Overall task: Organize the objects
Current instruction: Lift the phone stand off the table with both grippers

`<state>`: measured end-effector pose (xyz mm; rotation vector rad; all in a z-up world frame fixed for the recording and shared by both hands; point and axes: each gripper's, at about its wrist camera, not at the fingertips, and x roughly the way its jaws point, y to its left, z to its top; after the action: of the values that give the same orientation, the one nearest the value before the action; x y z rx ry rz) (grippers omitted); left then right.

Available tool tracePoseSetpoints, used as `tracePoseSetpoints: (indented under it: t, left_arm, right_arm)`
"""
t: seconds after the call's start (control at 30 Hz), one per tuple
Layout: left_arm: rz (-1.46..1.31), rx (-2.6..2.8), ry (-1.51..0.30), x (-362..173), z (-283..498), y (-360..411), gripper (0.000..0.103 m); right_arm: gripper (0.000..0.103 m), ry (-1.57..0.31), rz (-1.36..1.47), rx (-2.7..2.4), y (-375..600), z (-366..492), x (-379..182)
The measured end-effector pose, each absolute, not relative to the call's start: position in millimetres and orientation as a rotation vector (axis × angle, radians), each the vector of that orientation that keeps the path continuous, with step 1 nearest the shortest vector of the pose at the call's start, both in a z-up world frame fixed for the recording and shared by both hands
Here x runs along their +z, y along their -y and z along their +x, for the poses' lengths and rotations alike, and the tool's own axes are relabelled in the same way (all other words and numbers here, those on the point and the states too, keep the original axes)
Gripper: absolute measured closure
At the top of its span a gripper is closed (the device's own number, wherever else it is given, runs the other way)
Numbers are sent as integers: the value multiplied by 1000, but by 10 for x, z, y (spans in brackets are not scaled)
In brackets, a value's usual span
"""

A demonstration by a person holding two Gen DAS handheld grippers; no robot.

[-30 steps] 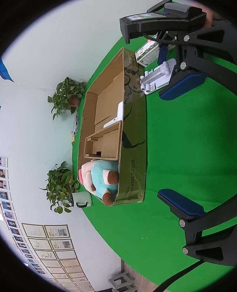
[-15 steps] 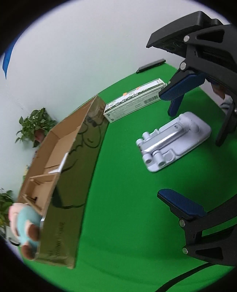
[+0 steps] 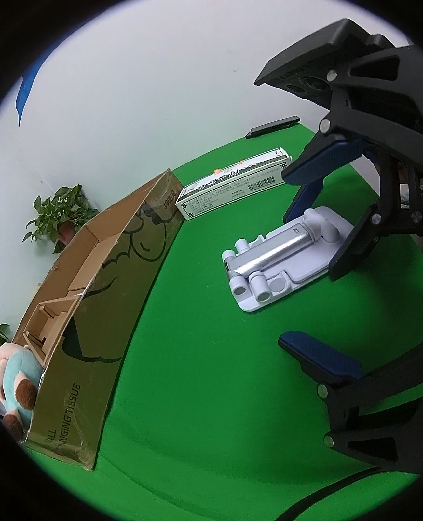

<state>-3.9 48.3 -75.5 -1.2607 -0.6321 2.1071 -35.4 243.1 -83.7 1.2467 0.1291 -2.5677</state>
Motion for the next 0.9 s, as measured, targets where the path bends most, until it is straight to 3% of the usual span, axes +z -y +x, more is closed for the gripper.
tracePoseSetpoints:
  t: [0.1, 0.27, 0.37, 0.73, 0.9]
  left_arm:
    - [-1264, 2090, 652, -764, -3, -501, 17]
    - [-1291, 2073, 627, -793, 23, -618, 49]
    - [-1303, 2109, 599, -806, 35, -674, 59]
    - [-1195, 2120, 539, -610, 123, -721, 75]
    - [-1132, 2144, 445, -429, 208, -784, 78]
  right_arm:
    - [39, -10, 1261, -2544, -2514, -391, -814]
    - [39, 215, 1262, -2448, -2646, -396, -789]
    - [39, 254, 1254, -2424, -2658, -380, -793]
    - [40, 247, 1223, -2447, -2666, -313, -753]
    - [41, 271, 1184, -2479, -2713, -273, -678]
